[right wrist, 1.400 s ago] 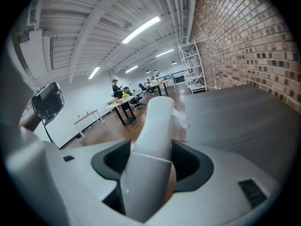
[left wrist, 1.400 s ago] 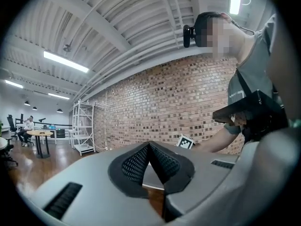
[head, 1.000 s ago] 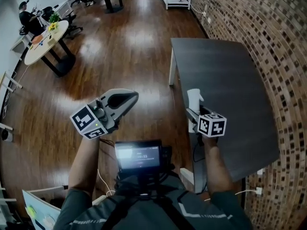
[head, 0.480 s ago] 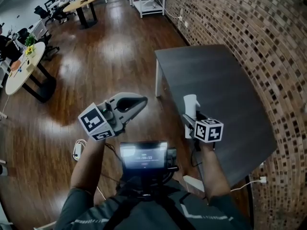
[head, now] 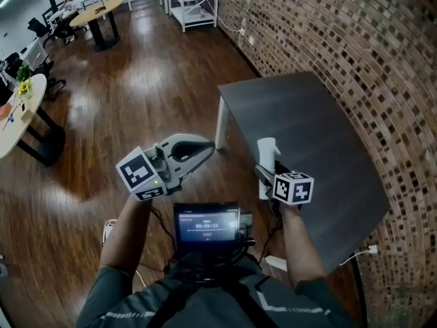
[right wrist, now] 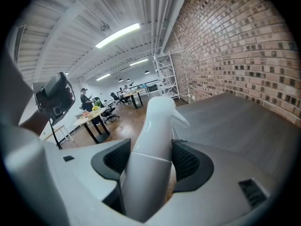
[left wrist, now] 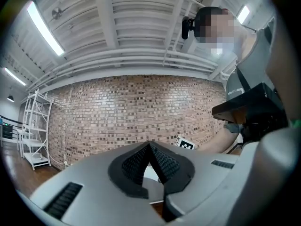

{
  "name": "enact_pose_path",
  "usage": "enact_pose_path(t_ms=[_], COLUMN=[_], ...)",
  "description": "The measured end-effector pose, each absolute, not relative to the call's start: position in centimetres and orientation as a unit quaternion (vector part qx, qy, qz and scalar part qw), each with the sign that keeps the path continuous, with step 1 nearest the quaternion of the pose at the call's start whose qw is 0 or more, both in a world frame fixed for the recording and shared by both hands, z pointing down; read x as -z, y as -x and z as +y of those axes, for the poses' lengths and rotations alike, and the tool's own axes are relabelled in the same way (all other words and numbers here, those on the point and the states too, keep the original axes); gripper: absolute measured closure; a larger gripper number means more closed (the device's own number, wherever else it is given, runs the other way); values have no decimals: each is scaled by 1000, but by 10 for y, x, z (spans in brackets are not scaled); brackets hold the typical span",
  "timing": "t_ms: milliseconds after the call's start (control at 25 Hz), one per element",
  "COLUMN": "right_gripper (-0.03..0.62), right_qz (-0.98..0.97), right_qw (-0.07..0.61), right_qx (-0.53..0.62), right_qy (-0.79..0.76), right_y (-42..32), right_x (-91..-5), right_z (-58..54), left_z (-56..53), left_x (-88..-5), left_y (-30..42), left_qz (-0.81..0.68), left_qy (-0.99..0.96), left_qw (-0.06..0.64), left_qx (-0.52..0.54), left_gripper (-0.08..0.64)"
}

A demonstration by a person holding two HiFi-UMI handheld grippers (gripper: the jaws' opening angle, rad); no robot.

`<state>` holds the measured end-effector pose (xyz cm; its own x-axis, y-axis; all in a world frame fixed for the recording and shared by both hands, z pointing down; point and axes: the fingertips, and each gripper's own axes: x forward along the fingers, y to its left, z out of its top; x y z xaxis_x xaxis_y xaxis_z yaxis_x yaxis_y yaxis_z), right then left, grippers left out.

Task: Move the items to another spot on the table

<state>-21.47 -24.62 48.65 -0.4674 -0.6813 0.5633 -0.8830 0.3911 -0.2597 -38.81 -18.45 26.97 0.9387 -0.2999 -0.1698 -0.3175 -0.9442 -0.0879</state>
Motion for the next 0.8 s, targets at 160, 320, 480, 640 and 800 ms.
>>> enact_pose_path(t_ms=[160, 320, 480, 640, 800], right_gripper=[310, 311, 311, 310, 310], right_qz=[-807, -798, -791, -785, -780], right_qw=[189, 196, 208, 216, 215], right_qx=[-257, -262, -258, -260, -275], right_qy=[-497, -507, -514, -519, -519], right_y=[236, 251, 260, 263, 261], right_x=[-479, -479, -481, -489, -500], right_z=[-272, -295, -323, -352, -386], left_z=[-203, -218, -236, -254, -279], left_x=[-269, -269, -270, -275, -273], left_y=[417, 441, 455, 463, 464], left_qz=[149, 147, 144, 139, 133], left_qy=[983, 983, 983, 984, 985], left_qw=[59, 48, 51, 47, 44], left_qx=[-85, -100, -102, -102, -99], left_gripper=[568, 568, 566, 568, 568])
